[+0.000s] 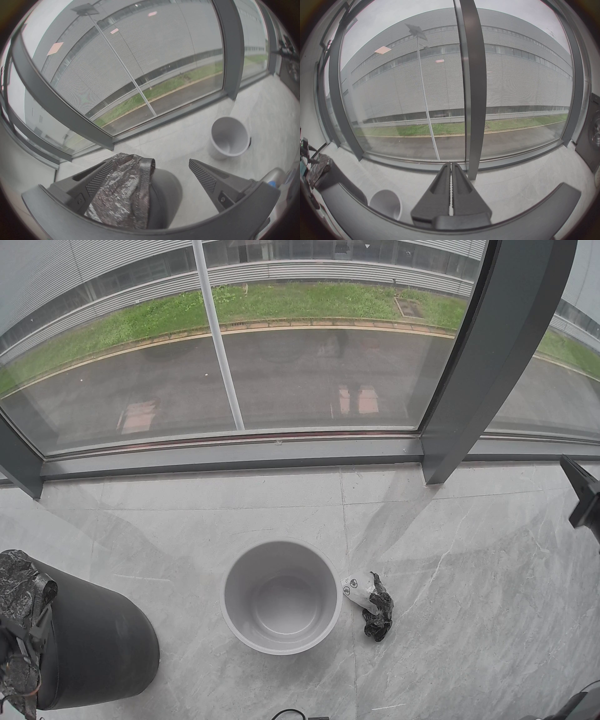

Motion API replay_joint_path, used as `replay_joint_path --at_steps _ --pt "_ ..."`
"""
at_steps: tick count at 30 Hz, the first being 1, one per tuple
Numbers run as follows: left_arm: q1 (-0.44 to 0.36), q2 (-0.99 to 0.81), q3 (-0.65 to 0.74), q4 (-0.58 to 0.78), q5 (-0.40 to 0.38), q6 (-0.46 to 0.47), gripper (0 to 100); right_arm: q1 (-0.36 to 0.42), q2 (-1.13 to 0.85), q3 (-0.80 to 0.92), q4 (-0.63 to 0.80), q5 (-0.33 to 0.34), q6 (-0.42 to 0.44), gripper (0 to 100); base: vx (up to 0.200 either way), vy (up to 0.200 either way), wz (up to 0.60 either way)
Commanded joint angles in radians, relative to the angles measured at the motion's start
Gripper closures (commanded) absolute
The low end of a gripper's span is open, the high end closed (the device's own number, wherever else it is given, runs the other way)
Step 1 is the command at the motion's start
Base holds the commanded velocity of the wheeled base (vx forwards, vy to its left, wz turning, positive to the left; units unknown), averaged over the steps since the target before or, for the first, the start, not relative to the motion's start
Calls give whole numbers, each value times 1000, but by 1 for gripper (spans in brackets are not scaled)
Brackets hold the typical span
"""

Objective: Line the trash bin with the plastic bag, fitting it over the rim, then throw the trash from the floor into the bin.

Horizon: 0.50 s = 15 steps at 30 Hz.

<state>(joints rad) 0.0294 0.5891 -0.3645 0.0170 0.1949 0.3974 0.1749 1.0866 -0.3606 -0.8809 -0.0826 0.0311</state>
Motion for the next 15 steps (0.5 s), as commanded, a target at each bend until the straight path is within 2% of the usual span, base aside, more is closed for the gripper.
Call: replay_joint_path --at_steps 1,5,12,15 --pt "144 477 -27 -238 110 208 0 132 452 -40 -345 -169 63 100 0 0 0" --pt "181 485 -33 -256 130 270 0 130 444 -40 -346 -166 63 100 0 0 0" --pt "185 491 -31 -246 179 279 0 132 450 -38 -346 -167 63 100 0 0 0" --pt "184 502 -21 -246 176 279 0 132 447 -37 -345 -169 63 100 0 0 0"
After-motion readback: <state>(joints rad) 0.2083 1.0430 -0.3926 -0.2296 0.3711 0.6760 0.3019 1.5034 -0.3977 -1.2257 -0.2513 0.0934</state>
